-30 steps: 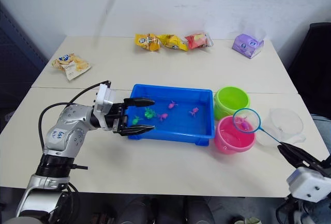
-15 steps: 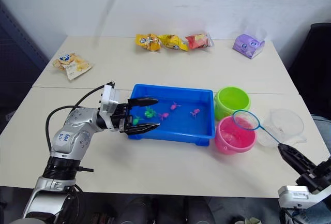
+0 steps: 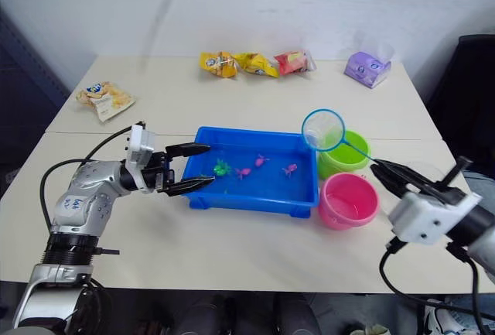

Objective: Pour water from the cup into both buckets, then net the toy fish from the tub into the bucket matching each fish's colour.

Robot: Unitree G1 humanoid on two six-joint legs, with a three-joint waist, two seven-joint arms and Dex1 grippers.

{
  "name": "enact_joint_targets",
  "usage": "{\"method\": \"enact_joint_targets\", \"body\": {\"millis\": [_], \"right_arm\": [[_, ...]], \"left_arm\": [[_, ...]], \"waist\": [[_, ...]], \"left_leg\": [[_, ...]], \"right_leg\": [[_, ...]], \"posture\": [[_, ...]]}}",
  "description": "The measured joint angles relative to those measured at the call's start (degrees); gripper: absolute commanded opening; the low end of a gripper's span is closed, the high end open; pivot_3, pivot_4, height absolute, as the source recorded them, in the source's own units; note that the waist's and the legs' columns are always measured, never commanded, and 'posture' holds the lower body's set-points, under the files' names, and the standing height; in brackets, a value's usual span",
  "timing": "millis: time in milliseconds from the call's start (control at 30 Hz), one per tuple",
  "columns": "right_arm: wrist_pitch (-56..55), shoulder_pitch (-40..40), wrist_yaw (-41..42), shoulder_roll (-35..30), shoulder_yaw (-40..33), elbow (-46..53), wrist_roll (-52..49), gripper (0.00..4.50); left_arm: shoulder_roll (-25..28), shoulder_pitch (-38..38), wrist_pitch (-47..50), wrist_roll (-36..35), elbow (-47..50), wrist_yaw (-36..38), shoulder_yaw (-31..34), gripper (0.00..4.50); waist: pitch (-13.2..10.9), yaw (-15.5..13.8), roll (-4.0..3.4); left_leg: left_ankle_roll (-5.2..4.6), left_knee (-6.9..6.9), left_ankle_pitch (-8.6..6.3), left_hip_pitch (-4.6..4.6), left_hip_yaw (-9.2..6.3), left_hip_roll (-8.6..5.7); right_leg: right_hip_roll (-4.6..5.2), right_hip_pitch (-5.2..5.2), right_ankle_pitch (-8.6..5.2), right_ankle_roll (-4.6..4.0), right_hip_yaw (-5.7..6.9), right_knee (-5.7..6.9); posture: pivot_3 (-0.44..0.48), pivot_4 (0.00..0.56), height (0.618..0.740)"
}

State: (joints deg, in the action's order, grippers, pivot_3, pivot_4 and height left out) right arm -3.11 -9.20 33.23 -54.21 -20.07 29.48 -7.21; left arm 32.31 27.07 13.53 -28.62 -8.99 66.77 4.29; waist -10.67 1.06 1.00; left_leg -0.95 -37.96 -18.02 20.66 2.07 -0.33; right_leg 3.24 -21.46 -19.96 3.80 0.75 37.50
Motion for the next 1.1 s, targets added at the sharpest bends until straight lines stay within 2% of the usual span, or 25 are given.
{"method": "enact_joint_targets", "body": {"millis": [100, 200, 333, 433, 600, 1100], "right_arm": [[12.76, 8.94, -0.33, 0.56, 7.6, 1.92, 0.2, 0.0], [18.92, 14.07, -0.22, 0.96, 14.73, 1.82, 3.62, 0.0], [19.62, 19.08, 0.71, 0.63, 22.86, -0.47, 11.38, 0.0], [16.21, 23.76, 0.93, -0.33, 26.99, -3.24, 18.93, 0.0], [11.45, 28.24, 1.48, -1.47, 29.75, -7.41, 26.62, 0.0], [13.42, 36.94, 19.02, -3.26, 36.63, -9.43, 39.26, 0.0]], "left_arm": [[0.34, -0.83, -0.29, -0.01, 0.12, -0.6, 0.74, 4.44], [0.39, -1.73, -0.3, -0.03, 1.35, -1.17, 1.44, 4.44], [0.59, -3.1, -0.33, -0.03, 2.23, -1.77, 1.86, 4.44], [0.94, -3.38, -0.31, -0.05, 3.87, -2.26, 2.07, 4.44], [1.67, -4.08, -0.09, -0.14, 5.13, -2.91, 2.55, 4.44], [1.15, -3.56, 0.16, -0.15, 5.79, -3.61, 2.47, 4.44]], "waist": [[-0.01, -0.21, 0.02], [-0.01, -0.6, 0.02], [-0.01, -0.89, 0.02], [-0.01, -0.82, 0.02], [-0.01, -0.76, 0.02], [-0.01, -0.63, 0.02]], "left_leg": [[0.0, -0.02, 0.0, 0.21, -0.05, 0.0], [0.0, -0.02, 0.0, 0.52, -0.11, 0.0], [0.0, -0.03, 0.0, 0.68, -0.07, -0.01], [0.0, -0.04, 0.0, 0.69, -0.05, -0.02], [0.0, -0.03, 0.0, 0.69, -0.03, -0.02], [0.01, -0.04, 0.01, 0.7, -0.01, -0.02]], "right_leg": [[0.01, -0.15, 0.0, 0.0, 0.09, -0.05], [0.01, -0.41, 0.0, 0.0, 0.17, -0.09], [0.03, -0.57, 0.0, 0.0, 0.17, -0.09], [0.03, -0.6, 0.0, 0.0, 0.16, -0.07], [0.02, -0.61, 0.0, 0.0, 0.15, -0.06], [0.02, -0.66, 0.0, 0.0, 0.14, -0.01]], "posture": [[0.0, 0.15, 0.74], [0.0, 0.15, 0.74], [0.0, 0.15, 0.74], [0.0, 0.15, 0.74], [0.0, 0.15, 0.74], [0.0, 0.15, 0.74]]}}
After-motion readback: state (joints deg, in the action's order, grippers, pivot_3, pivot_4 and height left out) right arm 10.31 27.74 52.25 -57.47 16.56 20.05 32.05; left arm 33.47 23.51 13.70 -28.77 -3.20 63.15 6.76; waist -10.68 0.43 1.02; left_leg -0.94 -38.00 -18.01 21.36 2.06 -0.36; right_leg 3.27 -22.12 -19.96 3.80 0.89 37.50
